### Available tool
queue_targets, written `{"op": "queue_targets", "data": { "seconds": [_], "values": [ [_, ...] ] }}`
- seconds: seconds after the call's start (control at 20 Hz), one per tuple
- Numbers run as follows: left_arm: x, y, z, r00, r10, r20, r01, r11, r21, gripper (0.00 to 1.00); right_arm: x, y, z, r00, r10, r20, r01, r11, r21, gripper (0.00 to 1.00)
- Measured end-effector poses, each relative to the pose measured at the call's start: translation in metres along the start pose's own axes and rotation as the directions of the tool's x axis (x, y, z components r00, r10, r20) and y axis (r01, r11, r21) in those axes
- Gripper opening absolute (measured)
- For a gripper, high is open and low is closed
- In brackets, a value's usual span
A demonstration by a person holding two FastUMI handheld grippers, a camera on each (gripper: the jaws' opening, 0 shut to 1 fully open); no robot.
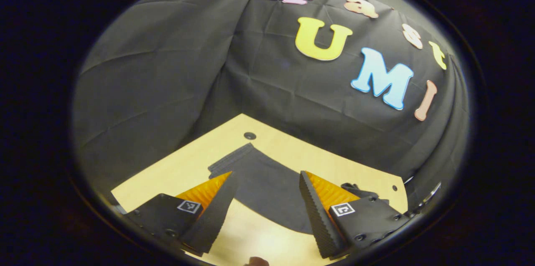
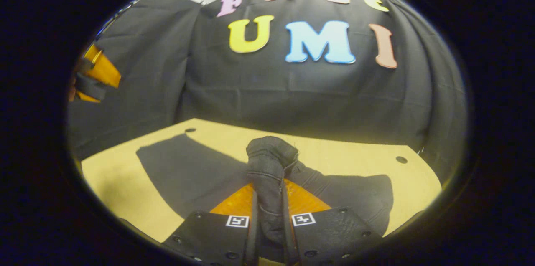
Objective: Grasp the waist and the cuffs of the jeans and fold them to make the two legs overlap; first hold the waist and fold one-third of the jeans toward the cuffs, then hold the cuffs and fold the remaining one-third in the same direction to finish folding.
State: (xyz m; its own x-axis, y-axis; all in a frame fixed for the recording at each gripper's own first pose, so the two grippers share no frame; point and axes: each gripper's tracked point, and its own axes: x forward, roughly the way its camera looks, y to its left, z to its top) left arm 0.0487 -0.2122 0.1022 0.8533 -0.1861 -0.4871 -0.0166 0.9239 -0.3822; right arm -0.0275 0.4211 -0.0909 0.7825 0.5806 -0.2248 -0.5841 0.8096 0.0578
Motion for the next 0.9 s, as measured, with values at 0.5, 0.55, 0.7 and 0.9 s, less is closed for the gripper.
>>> {"op": "queue_targets", "data": {
  "seconds": [0.5,0.55,0.7,0.9],
  "values": [
    [0.048,0.057,-0.033,0.990,0.029,-0.137,-0.064,0.964,-0.258,1.00,-0.016,0.013,0.018,0.995,0.098,-0.006,-0.097,0.992,0.077,0.92],
    [0.054,0.064,-0.037,0.987,0.022,-0.157,-0.068,0.953,-0.295,0.98,-0.022,0.009,0.026,0.996,0.088,0.006,-0.088,0.993,0.084,0.92],
    [0.081,0.082,-0.044,0.978,-0.013,-0.210,-0.078,0.904,-0.421,0.95,-0.043,-0.016,0.050,0.999,0.028,0.028,-0.030,0.995,0.093,0.92],
    [0.125,0.118,-0.051,0.969,-0.022,-0.247,-0.118,0.835,-0.537,0.98,-0.074,-0.061,0.071,0.994,-0.107,0.026,0.103,0.988,0.115,0.92]
  ]
}}
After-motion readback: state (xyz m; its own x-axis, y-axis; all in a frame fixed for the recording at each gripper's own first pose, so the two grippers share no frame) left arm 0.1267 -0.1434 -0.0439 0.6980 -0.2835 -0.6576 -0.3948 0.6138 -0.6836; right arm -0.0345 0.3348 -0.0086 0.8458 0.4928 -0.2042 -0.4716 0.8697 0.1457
